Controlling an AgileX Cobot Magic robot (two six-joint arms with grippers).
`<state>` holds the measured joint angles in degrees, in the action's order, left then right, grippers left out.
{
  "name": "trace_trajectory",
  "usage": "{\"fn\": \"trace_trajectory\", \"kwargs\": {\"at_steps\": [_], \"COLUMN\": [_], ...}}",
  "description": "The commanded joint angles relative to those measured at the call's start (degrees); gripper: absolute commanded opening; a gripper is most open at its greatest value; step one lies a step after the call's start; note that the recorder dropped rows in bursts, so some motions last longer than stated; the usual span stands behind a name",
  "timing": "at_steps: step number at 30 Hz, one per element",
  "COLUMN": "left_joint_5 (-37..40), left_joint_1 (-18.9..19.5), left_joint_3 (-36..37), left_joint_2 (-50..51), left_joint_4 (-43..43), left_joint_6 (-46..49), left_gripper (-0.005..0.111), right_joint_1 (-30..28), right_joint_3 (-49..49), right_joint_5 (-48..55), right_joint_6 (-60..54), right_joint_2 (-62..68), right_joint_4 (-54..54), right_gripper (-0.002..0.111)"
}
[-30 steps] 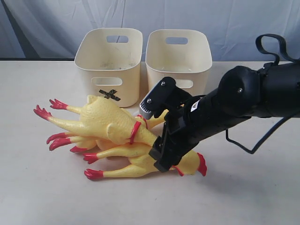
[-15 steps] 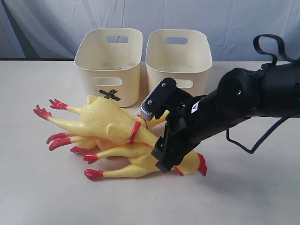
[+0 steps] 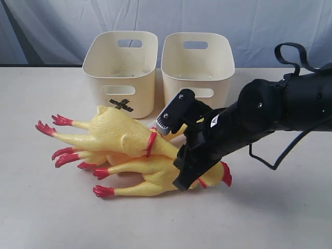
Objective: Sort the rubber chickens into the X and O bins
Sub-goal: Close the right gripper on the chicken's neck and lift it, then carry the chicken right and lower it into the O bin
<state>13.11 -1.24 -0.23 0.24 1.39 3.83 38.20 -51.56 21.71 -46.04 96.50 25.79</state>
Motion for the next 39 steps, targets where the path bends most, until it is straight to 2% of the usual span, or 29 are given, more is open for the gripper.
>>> {"fn": "trace_trajectory", "kwargs": {"at_steps": [1, 3, 13, 25, 32, 39], "left_joint_5": [-0.32, -0.32, -0.32, -0.32, -0.32, -0.32], "left_joint_1": [0.04, 0.04, 0.04, 0.04, 0.04, 0.04], "left_joint_3": [0.23, 0.23, 0.23, 0.23, 0.23, 0.23], "left_joint_2": [-0.24, -0.24, -0.24, -0.24, -0.24, -0.24], "left_joint_4": [0.23, 0.23, 0.23, 0.23, 0.23, 0.23], "left_joint_6": [-0.18, -0.18, -0.18, -0.18, -0.18, -0.18], "left_gripper": [0.0, 0.0, 0.0, 0.0, 0.0, 0.0], "right_joint_1": [0.16, 0.16, 0.16, 0.16, 0.06, -4.41], "right_joint_3": [-0.17, -0.17, -0.17, -0.17, -0.44, -7.58], "right_joint_5": [0.6, 0.6, 0.35, 0.83, 0.01, 4.29], "right_joint_6": [0.0, 0.0, 0.0, 1.15, 9.26, 28.72], "right_joint_2": [0.03, 0.03, -1.7, -11.52, -18.25, -19.69], "right_joint_4": [0.16, 0.16, 0.16, 0.38, -0.07, -8.35], "right_gripper": [0.008, -0.001, -0.001, -0.001, -0.001, -0.001]}}
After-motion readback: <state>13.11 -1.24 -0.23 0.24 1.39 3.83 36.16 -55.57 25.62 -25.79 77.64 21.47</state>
